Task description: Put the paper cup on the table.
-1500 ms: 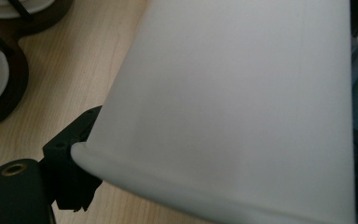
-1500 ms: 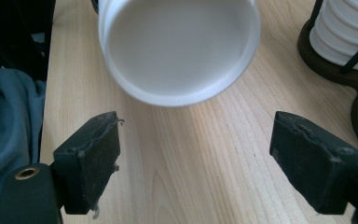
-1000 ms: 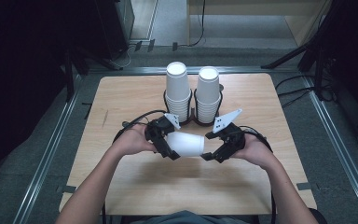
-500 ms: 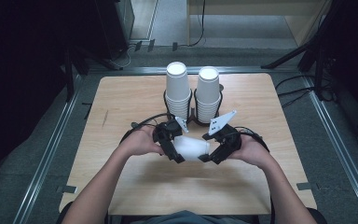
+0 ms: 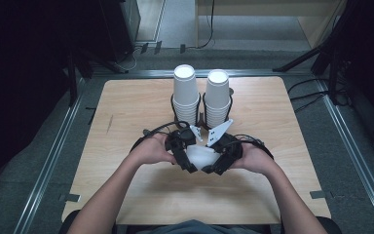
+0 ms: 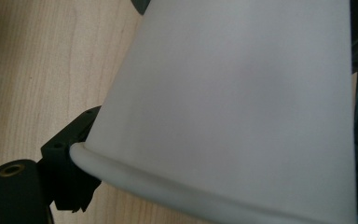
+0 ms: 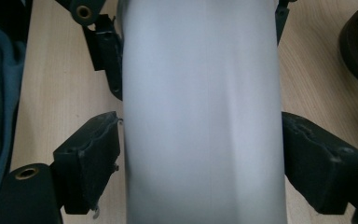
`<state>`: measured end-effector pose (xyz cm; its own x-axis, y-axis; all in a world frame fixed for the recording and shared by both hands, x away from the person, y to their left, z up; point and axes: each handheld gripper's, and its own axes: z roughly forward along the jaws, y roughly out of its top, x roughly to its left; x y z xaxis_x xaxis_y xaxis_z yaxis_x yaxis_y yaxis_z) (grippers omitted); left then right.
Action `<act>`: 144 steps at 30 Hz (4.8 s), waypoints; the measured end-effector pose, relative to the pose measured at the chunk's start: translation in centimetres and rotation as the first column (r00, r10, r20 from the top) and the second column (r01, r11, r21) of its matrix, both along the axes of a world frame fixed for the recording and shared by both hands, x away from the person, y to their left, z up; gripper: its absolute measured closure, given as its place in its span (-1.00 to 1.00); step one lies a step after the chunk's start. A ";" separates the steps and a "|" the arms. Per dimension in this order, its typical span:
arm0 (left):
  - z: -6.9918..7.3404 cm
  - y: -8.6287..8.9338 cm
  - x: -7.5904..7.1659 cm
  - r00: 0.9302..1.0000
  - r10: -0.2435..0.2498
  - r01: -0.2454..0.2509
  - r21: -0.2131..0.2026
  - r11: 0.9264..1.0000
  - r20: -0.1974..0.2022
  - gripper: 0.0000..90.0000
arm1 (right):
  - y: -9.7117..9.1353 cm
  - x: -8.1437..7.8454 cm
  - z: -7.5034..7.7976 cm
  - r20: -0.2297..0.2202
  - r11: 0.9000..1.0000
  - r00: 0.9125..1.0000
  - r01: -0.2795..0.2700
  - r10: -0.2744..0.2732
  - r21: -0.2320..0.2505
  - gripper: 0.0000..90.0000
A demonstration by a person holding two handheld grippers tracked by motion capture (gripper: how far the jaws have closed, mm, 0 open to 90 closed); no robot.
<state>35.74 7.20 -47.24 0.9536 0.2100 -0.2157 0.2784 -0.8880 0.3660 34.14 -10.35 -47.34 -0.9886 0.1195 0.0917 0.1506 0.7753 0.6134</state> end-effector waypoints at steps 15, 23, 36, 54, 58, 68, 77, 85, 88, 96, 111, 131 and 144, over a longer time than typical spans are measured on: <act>1.1 1.1 -0.1 0.997 0.019 -0.009 -0.127 0.992 0.074 -0.86 | -0.9 0.2 1.0 0.024 0.998 1.000 0.018 -0.019 0.060 -0.53; 1.5 2.1 0.0 0.994 0.083 -0.067 -0.200 0.977 0.074 -0.98 | -1.8 0.3 1.5 0.025 0.995 0.999 0.045 -0.047 0.092 -0.53; 1.8 3.7 0.0 0.991 0.135 -0.121 -0.319 0.940 0.023 -1.00 | -2.9 0.6 2.2 -0.011 0.984 0.998 0.065 -0.064 0.167 -0.54; 2.5 3.4 -0.7 0.988 0.151 -0.149 -0.490 0.859 -0.037 -0.93 | -2.6 0.1 2.6 -0.010 0.961 0.999 0.040 -0.039 0.275 -0.55; 3.0 3.8 -0.8 0.989 0.145 -0.132 -0.521 0.843 -0.016 -0.81 | -2.4 0.0 2.6 -0.014 0.961 1.000 0.031 -0.028 0.276 -0.54; 3.5 4.0 -0.7 0.989 0.150 -0.140 -0.461 0.876 -0.013 -0.74 | -2.5 0.1 2.5 -0.043 0.966 0.999 0.039 -0.029 0.254 -0.62; 4.4 5.0 -0.5 0.990 0.140 -0.129 -0.422 0.897 -0.006 -0.74 | -2.9 0.3 2.1 -0.089 0.977 0.995 0.067 -0.049 0.203 -0.68; 4.7 5.3 -0.6 0.993 0.112 -0.094 -0.328 0.940 0.036 -0.74 | -2.5 0.3 1.4 -0.074 0.986 0.996 0.065 -0.055 0.154 -0.68; 4.7 5.3 -0.6 0.992 0.115 -0.094 -0.306 0.948 0.053 -0.74 | -2.3 0.3 1.2 -0.071 0.986 0.996 0.067 -0.056 0.152 -0.66; 4.0 4.5 -0.4 0.992 0.096 -0.076 -0.212 0.974 0.085 -0.74 | -2.0 0.6 0.4 -0.067 0.989 0.996 0.074 -0.066 0.129 -0.65; 2.7 2.2 -0.6 0.992 0.037 -0.025 -0.100 0.995 0.117 -0.76 | 0.0 0.8 -1.4 -0.066 0.994 0.997 0.046 -0.039 0.102 -0.62; 3.2 3.4 -0.2 0.991 0.110 -0.087 -0.269 0.959 0.071 -1.00 | 0.0 0.7 -1.1 -0.051 0.991 0.998 0.034 -0.028 0.128 -0.52; 3.6 4.6 -0.4 0.983 0.168 -0.130 -0.357 0.925 0.076 -1.00 | -1.2 0.8 0.1 -0.026 0.982 0.997 0.075 -0.071 0.176 -0.52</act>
<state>35.39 11.83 -43.66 0.9380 0.2806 -0.2036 0.3418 -0.6498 0.6789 34.93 -11.58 -47.28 -0.9755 0.1717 0.1372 0.2164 0.6416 0.7359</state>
